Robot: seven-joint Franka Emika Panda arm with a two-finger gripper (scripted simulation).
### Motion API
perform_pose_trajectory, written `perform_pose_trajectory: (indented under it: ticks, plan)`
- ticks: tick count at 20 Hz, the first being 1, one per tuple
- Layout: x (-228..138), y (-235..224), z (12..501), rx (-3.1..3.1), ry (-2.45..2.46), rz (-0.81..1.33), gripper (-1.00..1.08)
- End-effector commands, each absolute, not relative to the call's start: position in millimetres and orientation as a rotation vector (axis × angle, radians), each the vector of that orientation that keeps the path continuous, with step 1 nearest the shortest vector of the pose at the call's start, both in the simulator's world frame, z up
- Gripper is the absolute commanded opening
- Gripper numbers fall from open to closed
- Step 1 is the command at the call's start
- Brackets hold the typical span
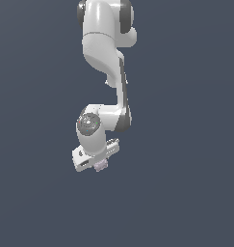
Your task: Pick up the object and move it to a goal position.
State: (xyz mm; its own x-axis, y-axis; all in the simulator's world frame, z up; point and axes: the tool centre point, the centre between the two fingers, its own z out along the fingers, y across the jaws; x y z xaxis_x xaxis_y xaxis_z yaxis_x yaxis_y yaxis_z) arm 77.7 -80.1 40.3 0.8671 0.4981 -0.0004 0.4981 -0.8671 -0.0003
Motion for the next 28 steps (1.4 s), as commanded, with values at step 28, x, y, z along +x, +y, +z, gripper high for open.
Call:
perform_pose_trajectory:
  ticks: [28]
  plan:
    - [42.7,-39.5,258.4,-3.036,-0.811,0.001,-1.00]
